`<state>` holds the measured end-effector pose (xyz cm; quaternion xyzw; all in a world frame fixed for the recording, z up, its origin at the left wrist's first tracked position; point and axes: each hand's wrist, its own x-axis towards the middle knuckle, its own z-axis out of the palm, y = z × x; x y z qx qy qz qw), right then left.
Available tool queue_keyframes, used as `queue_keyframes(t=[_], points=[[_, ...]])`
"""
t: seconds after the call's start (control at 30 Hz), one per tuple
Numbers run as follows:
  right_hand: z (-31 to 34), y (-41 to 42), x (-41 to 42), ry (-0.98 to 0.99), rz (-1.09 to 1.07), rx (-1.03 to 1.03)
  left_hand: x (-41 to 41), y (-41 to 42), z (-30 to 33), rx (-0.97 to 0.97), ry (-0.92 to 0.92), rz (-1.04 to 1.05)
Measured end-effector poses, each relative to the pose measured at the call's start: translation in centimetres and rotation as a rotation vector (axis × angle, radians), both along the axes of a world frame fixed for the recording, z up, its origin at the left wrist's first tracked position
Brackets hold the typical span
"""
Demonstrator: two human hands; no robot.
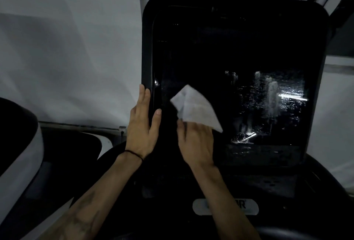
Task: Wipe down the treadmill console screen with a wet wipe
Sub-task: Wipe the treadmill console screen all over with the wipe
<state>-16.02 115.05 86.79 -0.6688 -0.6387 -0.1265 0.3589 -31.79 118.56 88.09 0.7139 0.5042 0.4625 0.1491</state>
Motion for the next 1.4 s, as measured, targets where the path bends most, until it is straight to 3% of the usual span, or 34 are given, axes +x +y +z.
queue_keyframes(t=[0.1, 0.27, 0.43, 0.57, 0.67, 0.77, 0.87, 0.93, 1.1, 1.2, 1.3, 1.4], points=[[-1.1, -1.2, 0.4, -0.04, -0.111, 0.0, 0.0, -0.1, 0.0, 0.008, 0.003, -0.005], [-0.3, 0.2, -1.8, -0.039, 0.095, 0.007, 0.5, 0.3, -0.3, 0.014, -0.012, 0.035], [-0.5, -0.1, -0.1, -0.061, -0.092, 0.025, 0.1, 0.1, -0.1, 0.009, -0.004, 0.013], [-0.6, -0.2, -2.1, -0.057, 0.089, -0.01, 0.4, 0.3, -0.3, 0.009, -0.009, 0.044], [2.1, 2.4, -0.2, -0.061, -0.045, 0.033, 0.2, 0.2, -0.1, -0.007, -0.017, 0.028], [0.1, 0.5, 0.3, -0.073, -0.143, 0.019, 0.3, 0.1, -0.1, 0.005, -0.021, 0.024], [-2.2, -1.4, -2.5, -0.076, 0.033, -0.057, 0.8, 0.0, -0.2, 0.004, -0.058, 0.047], [-0.1, 0.5, -2.5, -0.063, 0.083, -0.031, 0.8, 0.1, -0.1, 0.01, -0.071, 0.045], [1.3, 1.6, 1.8, -0.122, -0.173, -0.024, 0.5, -0.2, 0.1, 0.011, -0.061, 0.017], [-1.2, -1.0, -0.2, -0.11, -0.099, -0.046, 0.6, -0.2, 0.1, 0.016, -0.062, 0.024], [1.4, 1.6, -1.0, -0.084, 0.042, 0.029, 0.4, -0.1, 0.2, -0.001, -0.054, 0.023], [4.3, 4.0, 1.2, -0.1, -0.055, 0.062, 0.2, -0.2, 0.4, -0.014, -0.052, 0.014]])
